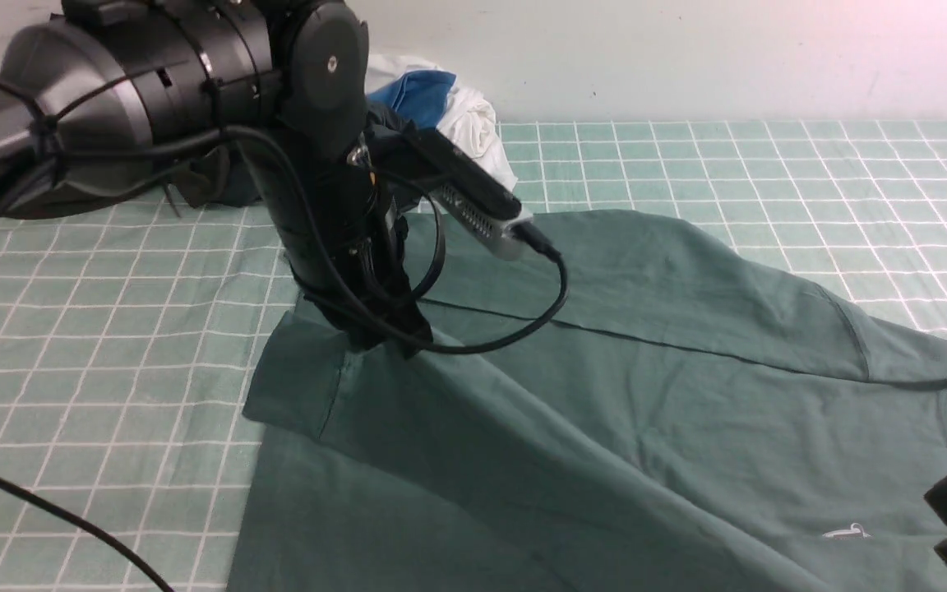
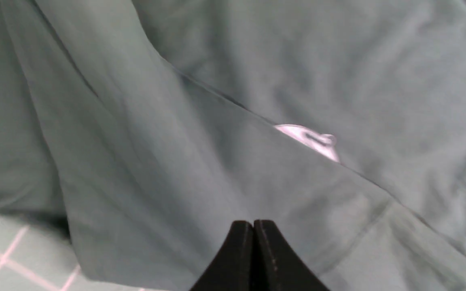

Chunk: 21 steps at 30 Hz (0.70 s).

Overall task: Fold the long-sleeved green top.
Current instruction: Use the left arm to drag and place the cuff at the centered position on the left edge of the fabric

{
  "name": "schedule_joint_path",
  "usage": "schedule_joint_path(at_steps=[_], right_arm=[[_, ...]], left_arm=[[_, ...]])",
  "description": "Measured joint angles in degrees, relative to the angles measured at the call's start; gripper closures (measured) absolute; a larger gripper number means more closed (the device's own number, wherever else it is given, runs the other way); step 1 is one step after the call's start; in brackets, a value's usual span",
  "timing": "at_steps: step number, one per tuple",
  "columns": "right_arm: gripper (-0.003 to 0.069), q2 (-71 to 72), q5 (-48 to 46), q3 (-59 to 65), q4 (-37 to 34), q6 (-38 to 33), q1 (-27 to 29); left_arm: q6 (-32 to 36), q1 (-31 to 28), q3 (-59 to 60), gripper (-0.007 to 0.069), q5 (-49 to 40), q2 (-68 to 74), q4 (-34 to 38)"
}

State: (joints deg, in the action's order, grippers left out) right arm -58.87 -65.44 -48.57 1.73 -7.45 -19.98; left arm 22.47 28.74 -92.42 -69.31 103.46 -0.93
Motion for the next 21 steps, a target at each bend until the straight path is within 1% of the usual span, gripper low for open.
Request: schedule_joint_path(at_steps=[2, 5, 9, 12, 13, 15, 17, 21], right_arm=[[0.0673, -0.3, 1.1, 0.1, 4.0, 3.9, 0.0], [0.0673, -1.5, 3.2, 1.3, 7.1, 8.1, 0.7], [0.0673, -5.6, 5.9, 4.5, 8.6, 12.6, 4.5], [0.0673, -8.9, 9.3, 6.0, 8.6, 15.3, 7.3], [0.0673, -9.1, 9.5, 6.0, 8.6, 15.5, 7.3], [0.0665, -11.8, 11.2, 6.1, 8.7, 17.2, 9.8], [0.0640, -14.2, 11.7, 6.1, 8.8, 18.3, 11.9], [0.0533, -18.4, 13.1, 6.1, 8.8, 20.7, 15.3]], left_arm=[[0.0, 0.0, -3.3, 0.0608, -0.1, 2.8, -0.2], [0.2, 0.0, -5.3, 0.0608, -0.2, 6.3, -0.4], [0.2, 0.0, -6.8, 0.0608, -0.2, 11.0, -2.3], [0.2, 0.0, -7.0, 0.0608, -0.2, 12.6, -2.8], [0.2, 0.0, -7.0, 0.0608, -0.2, 12.6, -2.8], [0.2, 0.0, -7.0, 0.0608, -0.2, 12.9, -2.9], [0.2, -0.1, -7.1, 0.0608, -0.2, 12.9, -2.9], [0.2, -0.8, -7.2, 0.0608, -0.2, 12.9, -1.6]])
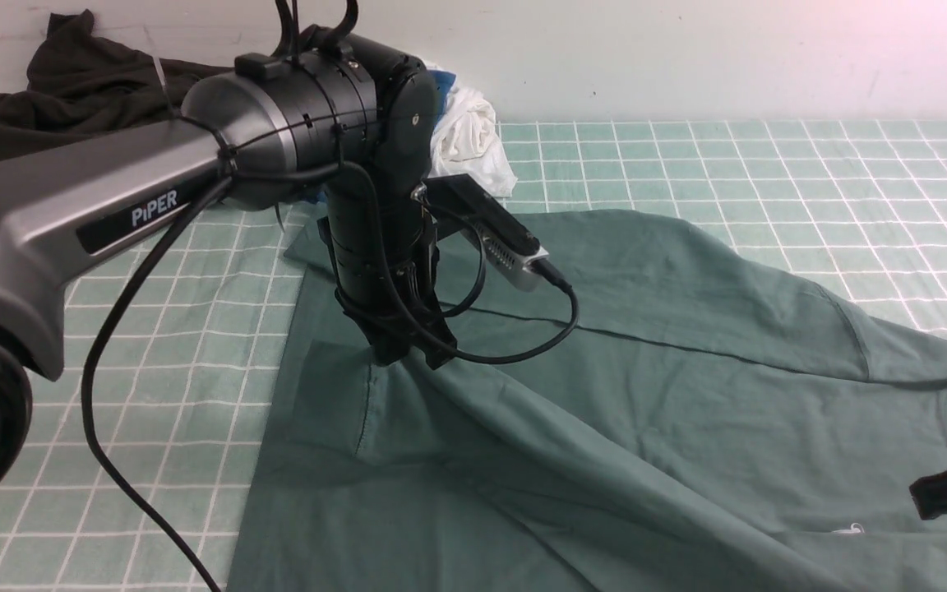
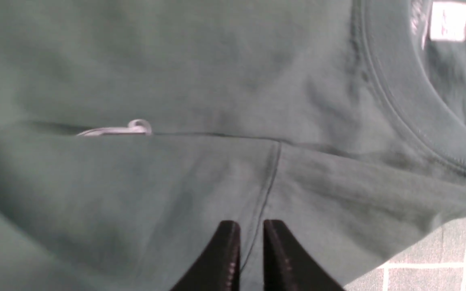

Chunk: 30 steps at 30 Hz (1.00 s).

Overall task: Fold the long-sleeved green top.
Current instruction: Use the left arm to drag and place the cuff at the centered position on the left edge of the fabric

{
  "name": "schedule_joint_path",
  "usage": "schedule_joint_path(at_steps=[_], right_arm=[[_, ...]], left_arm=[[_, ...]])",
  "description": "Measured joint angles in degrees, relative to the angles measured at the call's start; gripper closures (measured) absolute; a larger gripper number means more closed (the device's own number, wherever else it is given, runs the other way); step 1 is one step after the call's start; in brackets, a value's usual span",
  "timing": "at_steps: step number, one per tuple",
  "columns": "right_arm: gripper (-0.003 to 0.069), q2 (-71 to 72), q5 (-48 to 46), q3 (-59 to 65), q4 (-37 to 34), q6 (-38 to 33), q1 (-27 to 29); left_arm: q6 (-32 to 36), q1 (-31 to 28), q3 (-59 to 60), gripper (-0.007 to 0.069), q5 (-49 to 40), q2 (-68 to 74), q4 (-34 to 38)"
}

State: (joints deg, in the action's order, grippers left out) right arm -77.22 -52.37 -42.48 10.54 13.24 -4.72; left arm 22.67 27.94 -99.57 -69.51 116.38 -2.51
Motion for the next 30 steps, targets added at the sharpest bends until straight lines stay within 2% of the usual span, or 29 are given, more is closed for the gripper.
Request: schedule_joint_path(at_steps=[4, 7, 11, 14, 20, 21, 22, 26, 28, 30], right_arm=[[0.0366, -5.1, 2.0, 0.0, 0.2, 2.5, 2.3], [0.0285, -8.6, 5.0, 0.0, 0.6, 4.2, 2.6], [0.0250, -12.4, 8.4, 0.0, 0.6, 5.7, 2.6], [0.0253, -14.9, 9.9, 0.0, 0.8, 5.9, 2.6], [0.0343, -15.9, 10.0, -0.4, 0.7, 6.1, 2.6], [0.0392, -16.0, 10.0, -0.5, 0.8, 6.1, 2.6], [0.0398, -16.0, 10.0, -0.5, 0.8, 6.1, 2.6], [0.0584, -16.3, 9.5, -0.6, 2.3, 6.3, 2.6], [0.0634, -16.1, 9.0, -0.6, 3.2, 7.0, 2.6], [0.0650, -15.6, 7.8, -0.6, 4.1, 7.7, 2.6]], left_arm=[[0.0, -1.9, 0.0, 0.0608, 0.0, 0.0, 3.0], [0.0, -3.3, 0.0, 0.0608, 0.0, 0.0, 5.0], [0.2, -4.6, 0.0, 0.0608, -0.1, 0.0, 7.2], [0.3, -5.1, 0.0, 0.0608, -0.1, 0.0, 8.1], [1.2, -5.1, 0.0, 0.0608, -0.2, 0.1, 8.6], [1.6, -5.1, 0.0, 0.0608, -0.2, 0.1, 9.0], [1.8, -5.1, 0.0, 0.0608, -0.2, 0.1, 9.1], [2.6, -5.1, 0.0, 0.0608, -0.2, 0.1, 9.7], [2.7, -5.1, 0.0, 0.0608, -0.2, 0.1, 9.8], [2.7, -5.1, 0.0, 0.0608, -0.2, 0.1, 10.1]])
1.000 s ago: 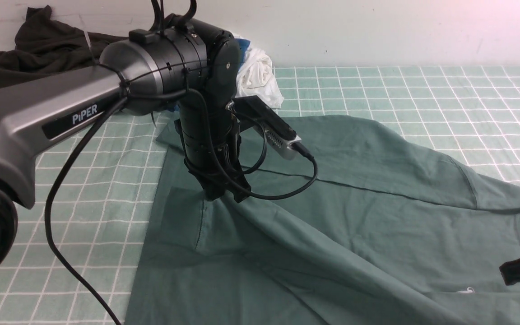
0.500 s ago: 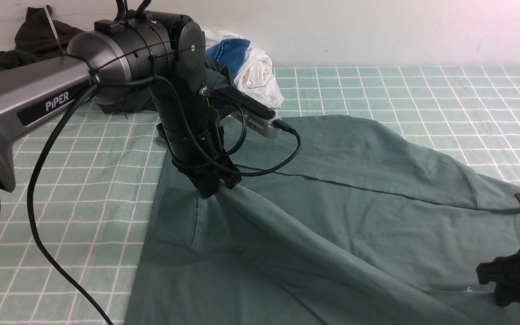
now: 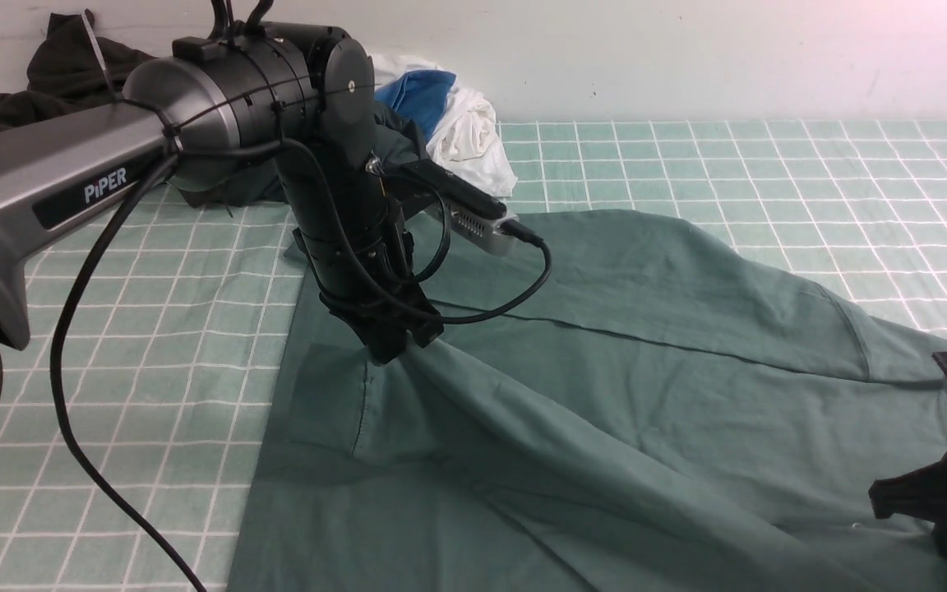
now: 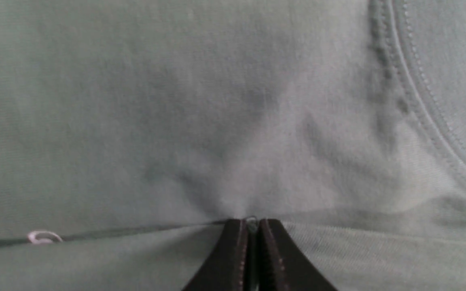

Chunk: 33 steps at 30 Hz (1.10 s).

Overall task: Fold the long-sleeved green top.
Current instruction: Use the left arm to drag and place the cuff at the centered position on the left edge of the fabric

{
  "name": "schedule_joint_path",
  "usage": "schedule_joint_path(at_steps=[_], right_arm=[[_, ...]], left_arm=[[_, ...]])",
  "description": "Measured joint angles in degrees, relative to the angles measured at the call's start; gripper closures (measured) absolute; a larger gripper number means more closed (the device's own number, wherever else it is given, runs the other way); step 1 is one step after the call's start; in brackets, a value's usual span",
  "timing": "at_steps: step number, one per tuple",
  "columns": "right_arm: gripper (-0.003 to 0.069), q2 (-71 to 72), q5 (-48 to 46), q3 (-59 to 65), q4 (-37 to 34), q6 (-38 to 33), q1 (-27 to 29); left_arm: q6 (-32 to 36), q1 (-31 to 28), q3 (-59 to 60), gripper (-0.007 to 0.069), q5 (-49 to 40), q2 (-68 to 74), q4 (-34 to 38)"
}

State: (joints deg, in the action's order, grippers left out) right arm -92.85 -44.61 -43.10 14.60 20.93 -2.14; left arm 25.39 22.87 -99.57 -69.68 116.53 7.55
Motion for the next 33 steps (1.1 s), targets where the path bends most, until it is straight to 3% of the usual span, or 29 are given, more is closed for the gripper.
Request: schedule_joint_path(at_steps=[8, 16, 21, 24, 29, 33], right_arm=[[0.0655, 8.3, -7.7, 0.5, 8.5, 6.9, 0.0], [0.0655, 9.2, -7.3, 0.5, 11.5, 10.2, 0.0], [0.0617, 8.4, -5.7, 0.5, 11.9, 10.5, 0.0], [0.0521, 8.4, -5.8, -0.3, 12.7, 11.6, 0.0], [0.0361, 9.1, -7.2, -3.8, 14.2, 13.3, 0.0], [0.0312, 10.6, -7.7, -6.6, 13.6, 12.9, 0.0]], left_arm=[[0.0, 0.0, 0.0, 0.0608, 1.6, 0.0, 0.8], [2.9, 0.0, 0.0, 0.0597, 9.2, 0.0, 1.1], [4.6, 0.0, 0.0, 0.0491, 12.3, 0.0, 1.0], [4.1, 0.0, -0.4, 0.0344, 13.8, 0.1, 0.8], [-5.7, -0.8, -4.5, 0.0155, 14.3, 0.2, -1.0], [-12.0, -3.3, -6.6, 0.0104, 15.0, 0.3, -2.8]])
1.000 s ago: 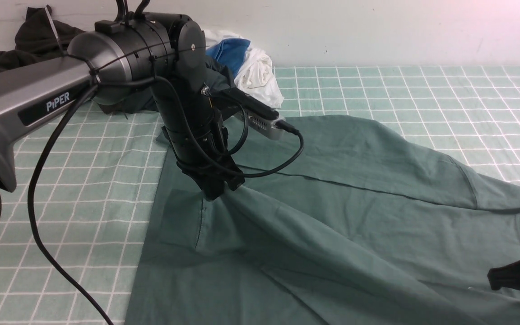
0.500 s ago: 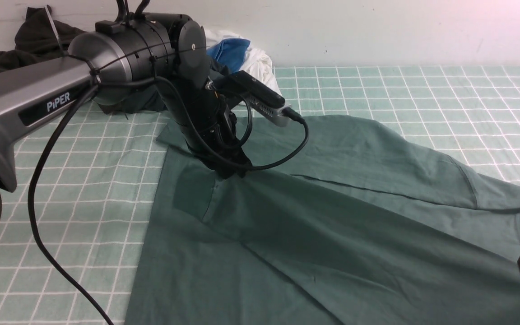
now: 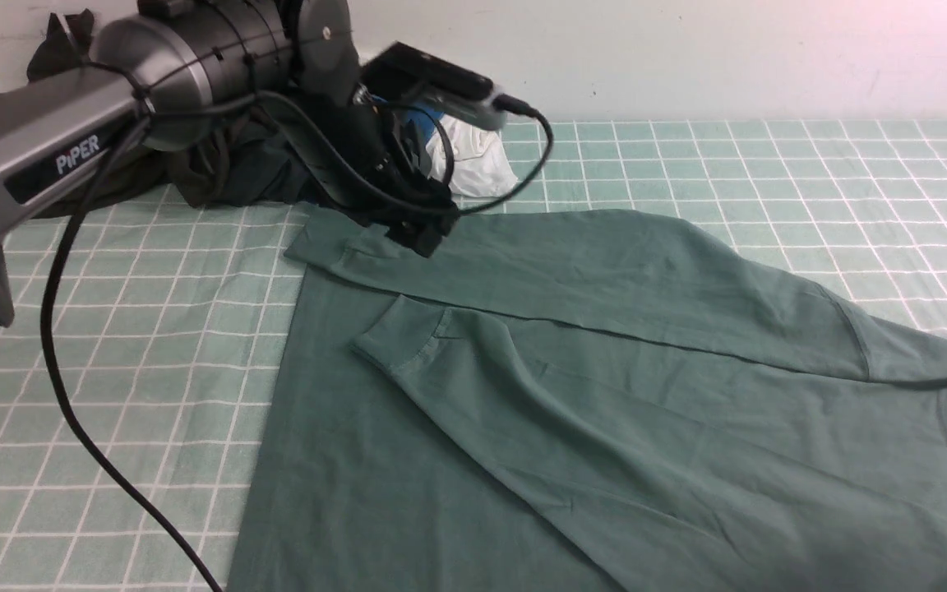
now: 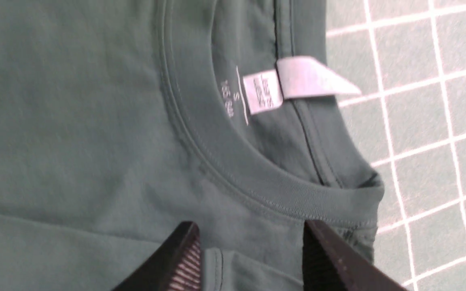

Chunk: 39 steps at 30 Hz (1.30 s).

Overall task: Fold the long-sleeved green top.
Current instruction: Use the left arm to drag and place the cuff at the centered position on the left edge of the fabric, then use the left arm to clamp the cuff farthest from it

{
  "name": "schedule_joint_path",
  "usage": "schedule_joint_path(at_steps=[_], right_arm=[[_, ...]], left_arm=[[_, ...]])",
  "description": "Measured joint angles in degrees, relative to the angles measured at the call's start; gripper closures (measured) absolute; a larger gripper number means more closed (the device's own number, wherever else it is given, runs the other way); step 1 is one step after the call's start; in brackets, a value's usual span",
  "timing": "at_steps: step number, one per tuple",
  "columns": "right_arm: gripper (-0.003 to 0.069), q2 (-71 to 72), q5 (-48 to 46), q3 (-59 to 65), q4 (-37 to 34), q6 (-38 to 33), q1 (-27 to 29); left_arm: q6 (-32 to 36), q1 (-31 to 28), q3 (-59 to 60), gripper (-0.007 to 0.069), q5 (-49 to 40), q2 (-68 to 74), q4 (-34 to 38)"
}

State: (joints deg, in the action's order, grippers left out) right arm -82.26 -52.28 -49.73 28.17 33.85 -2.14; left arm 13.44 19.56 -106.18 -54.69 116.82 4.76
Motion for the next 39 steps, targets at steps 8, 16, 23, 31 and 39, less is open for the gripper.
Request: schedule_joint_path(at_steps=[8, 16, 23, 31, 39], right_arm=[[0.0304, 1.9, 2.4, -1.6, -10.3, -9.0, 0.0], [0.0304, 0.8, 3.9, -1.6, -15.4, -14.6, 0.0], [0.0304, 0.7, 4.5, -1.6, -15.8, -15.6, 0.0], [0.0304, 0.7, 4.6, -1.6, -16.0, -15.6, 0.0], [0.0304, 0.7, 4.6, -1.6, -16.6, -16.0, 0.0]], left_arm=[[-5.6, -10.2, -2.0, 0.0100, 6.7, 8.6, 2.1], [-6.0, -12.2, -4.2, 0.0100, 15.4, 16.8, 5.3], [-6.0, -12.2, -6.6, 0.0102, 18.7, 19.7, 4.6], [-6.0, -12.2, -7.0, 0.0326, 18.2, 20.5, 4.0], [-1.6, -11.8, -11.4, 0.0591, 10.9, 20.2, 4.0]])
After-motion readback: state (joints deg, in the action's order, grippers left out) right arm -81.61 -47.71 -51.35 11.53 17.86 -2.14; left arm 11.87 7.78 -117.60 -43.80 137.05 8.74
